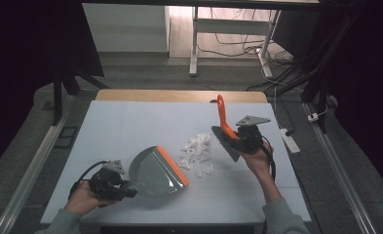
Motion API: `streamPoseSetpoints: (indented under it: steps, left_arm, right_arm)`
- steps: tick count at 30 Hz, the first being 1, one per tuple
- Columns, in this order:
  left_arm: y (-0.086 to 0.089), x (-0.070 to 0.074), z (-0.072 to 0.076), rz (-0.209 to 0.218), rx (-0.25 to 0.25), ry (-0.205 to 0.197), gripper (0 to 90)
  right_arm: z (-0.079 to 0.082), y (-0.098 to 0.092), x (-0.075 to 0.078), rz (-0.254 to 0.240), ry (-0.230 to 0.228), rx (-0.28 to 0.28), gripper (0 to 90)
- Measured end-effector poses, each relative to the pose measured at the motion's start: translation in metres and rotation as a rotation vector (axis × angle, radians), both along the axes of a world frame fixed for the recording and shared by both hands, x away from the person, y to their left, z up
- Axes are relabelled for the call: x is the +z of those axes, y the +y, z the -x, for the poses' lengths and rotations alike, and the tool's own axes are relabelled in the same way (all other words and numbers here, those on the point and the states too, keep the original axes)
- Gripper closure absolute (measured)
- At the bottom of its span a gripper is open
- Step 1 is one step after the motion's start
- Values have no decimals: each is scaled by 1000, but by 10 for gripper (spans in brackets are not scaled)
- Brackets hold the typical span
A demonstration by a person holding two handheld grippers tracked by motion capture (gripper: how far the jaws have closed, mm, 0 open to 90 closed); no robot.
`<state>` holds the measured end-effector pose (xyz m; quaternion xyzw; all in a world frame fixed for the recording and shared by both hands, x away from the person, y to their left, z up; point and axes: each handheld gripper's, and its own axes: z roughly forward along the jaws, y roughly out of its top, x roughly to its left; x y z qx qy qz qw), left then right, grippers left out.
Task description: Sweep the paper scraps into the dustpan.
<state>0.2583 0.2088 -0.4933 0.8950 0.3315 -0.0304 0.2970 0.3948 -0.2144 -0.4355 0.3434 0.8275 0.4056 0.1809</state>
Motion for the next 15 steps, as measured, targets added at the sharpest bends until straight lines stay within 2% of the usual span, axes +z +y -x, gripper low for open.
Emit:
streamPoseSetpoints:
  steps: [8,15]
  left_arm:
    - [-2,-3,-13,-30,1,25,612]
    - [-12,-1,-20,-52,-48,28,612]
  right_arm:
    - [-8,9,-6,39,21,-10,702]
    - [-17,16,-12,62,22,-54,702]
